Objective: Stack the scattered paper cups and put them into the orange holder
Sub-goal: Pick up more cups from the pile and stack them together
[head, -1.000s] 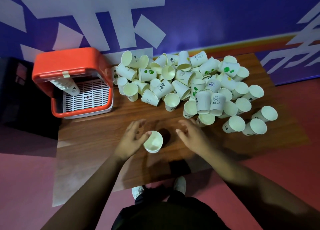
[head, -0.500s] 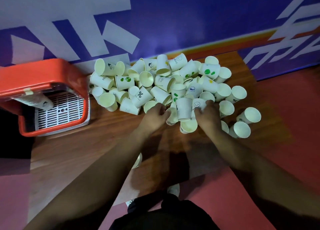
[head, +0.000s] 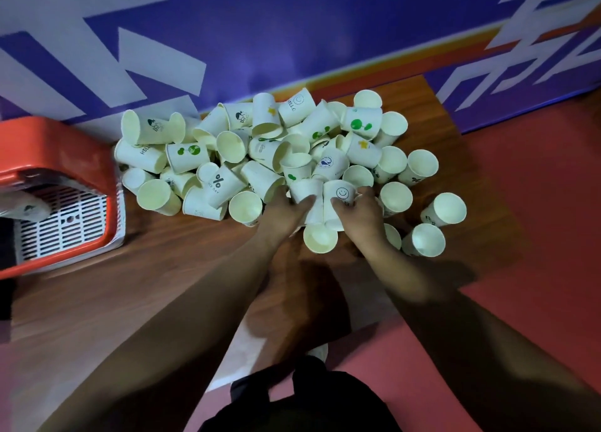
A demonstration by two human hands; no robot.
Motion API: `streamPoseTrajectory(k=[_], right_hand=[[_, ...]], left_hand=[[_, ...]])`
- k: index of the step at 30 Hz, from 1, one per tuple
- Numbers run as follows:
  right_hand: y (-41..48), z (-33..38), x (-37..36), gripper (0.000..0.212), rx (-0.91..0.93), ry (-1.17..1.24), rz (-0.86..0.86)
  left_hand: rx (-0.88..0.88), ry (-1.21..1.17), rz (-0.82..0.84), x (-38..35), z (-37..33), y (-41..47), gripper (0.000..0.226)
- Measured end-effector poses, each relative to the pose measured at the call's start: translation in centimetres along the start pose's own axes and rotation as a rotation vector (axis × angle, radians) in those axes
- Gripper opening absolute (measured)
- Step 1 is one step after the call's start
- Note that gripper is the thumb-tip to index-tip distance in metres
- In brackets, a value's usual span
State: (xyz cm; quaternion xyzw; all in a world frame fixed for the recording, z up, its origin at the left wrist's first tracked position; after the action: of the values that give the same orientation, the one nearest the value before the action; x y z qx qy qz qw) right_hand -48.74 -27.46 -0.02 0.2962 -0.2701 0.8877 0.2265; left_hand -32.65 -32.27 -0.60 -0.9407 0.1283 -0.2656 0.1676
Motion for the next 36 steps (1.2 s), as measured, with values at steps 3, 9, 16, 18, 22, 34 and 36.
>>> streamPoseTrajectory(k=[3,9,16,18,22,34,36], right_hand=[[-0.8,0.5,1.1,0.057,-0.017,0.184,0.090],[-3.5,3.1,1.4,0.061,0.075,0.399,0.389],[-9.3,5.6,-3.7,0.061,0.155,0.415,0.617],[-10.9,6.0,-5.3,0.056,0.173,0.406,0.639],[-13.3,6.5,-7.2,0.047,0.180,0.410,0.656],[-15.4,5.1,-7.3,0.063,0.218,0.336,0.518],[-16.2,5.3,-7.1,0.055,0.262,0.320,0.536]], left_hand=[[-0.020,-0.159,-0.038,1.5,-0.6,-2.0,0.057],[-0.167,-0.371,-0.023,6.7,-0.4,-7.0,0.055],[-0.229,-0.529,-0.166,12.6,2.2,-13.4,0.049],[-0.239,-0.543,-0.236,14.0,3.4,-15.2,0.050],[-0.196,-0.607,-0.341,16.1,7.0,-18.2,0.052],[-0.206,-0.089,-0.255,14.1,15.6,-21.1,0.077],[-0.248,0.026,-0.272,13.6,15.7,-20.8,0.078]])
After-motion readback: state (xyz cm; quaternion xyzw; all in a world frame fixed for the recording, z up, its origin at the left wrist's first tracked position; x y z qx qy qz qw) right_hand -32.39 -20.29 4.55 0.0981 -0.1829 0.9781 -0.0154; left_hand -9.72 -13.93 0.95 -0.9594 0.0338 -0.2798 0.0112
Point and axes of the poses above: each hand's wrist, its own y-axis towards the middle knuckle, its own x-axis out of the back of the hand, z = x × y, the point moved 2 cm from there along y, towards the middle knuckle, and after that the axes turned 5 degrees about -x, right-handed, at the moved point
